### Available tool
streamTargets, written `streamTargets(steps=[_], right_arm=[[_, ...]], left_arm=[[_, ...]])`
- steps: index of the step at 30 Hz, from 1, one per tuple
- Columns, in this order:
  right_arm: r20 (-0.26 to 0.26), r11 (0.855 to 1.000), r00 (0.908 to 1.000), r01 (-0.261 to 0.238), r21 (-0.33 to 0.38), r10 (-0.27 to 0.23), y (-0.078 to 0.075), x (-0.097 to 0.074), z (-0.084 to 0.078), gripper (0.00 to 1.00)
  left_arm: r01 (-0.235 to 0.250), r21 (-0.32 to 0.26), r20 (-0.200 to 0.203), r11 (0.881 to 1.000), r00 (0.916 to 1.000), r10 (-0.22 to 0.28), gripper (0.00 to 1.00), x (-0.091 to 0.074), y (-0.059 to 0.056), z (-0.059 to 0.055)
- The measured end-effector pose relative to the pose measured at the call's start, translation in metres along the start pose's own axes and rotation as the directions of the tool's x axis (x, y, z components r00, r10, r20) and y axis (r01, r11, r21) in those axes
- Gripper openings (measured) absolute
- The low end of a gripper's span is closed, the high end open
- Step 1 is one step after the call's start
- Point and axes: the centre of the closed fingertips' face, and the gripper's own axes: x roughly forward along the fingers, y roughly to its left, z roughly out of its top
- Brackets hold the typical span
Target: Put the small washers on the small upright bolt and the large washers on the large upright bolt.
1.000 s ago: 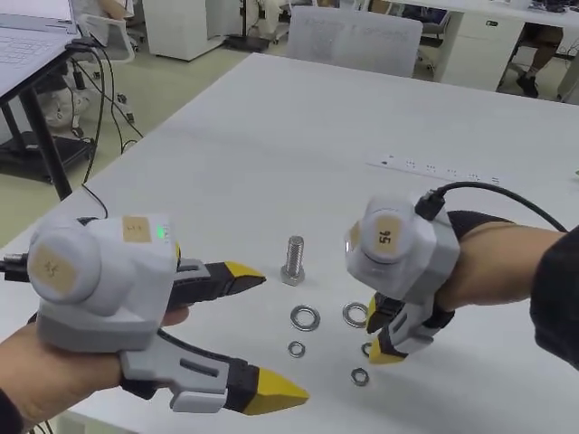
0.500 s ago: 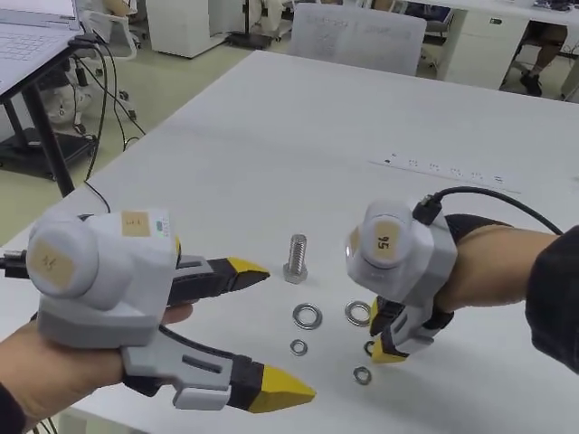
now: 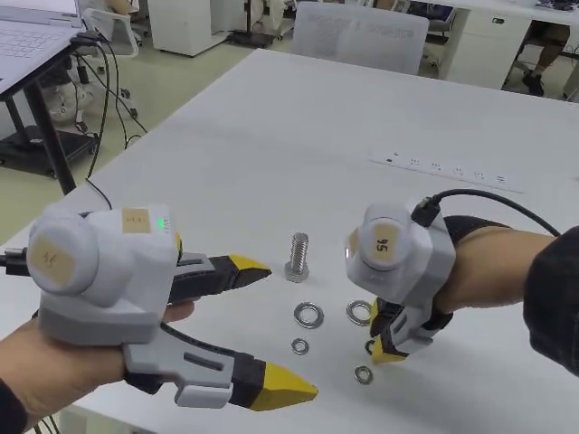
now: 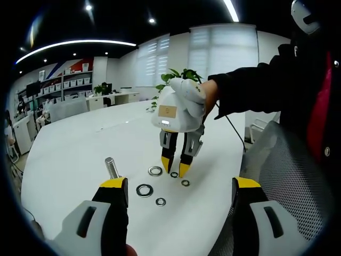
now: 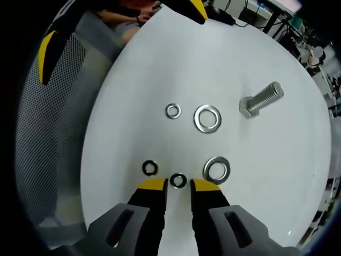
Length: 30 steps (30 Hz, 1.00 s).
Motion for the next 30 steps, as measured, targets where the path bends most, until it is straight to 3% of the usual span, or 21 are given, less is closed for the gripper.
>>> streamTargets(steps=[30], right_arm=[[-0.020, 1.000, 0.9998, -0.004, 0.014, 0.004, -0.0005, 0.0009, -0.0001, 0.14]], left_arm=[[0.000, -0.015, -0.006, 1.000, 1.0000, 0.000, 0.78, 0.0005, 0.0007, -0.0020]])
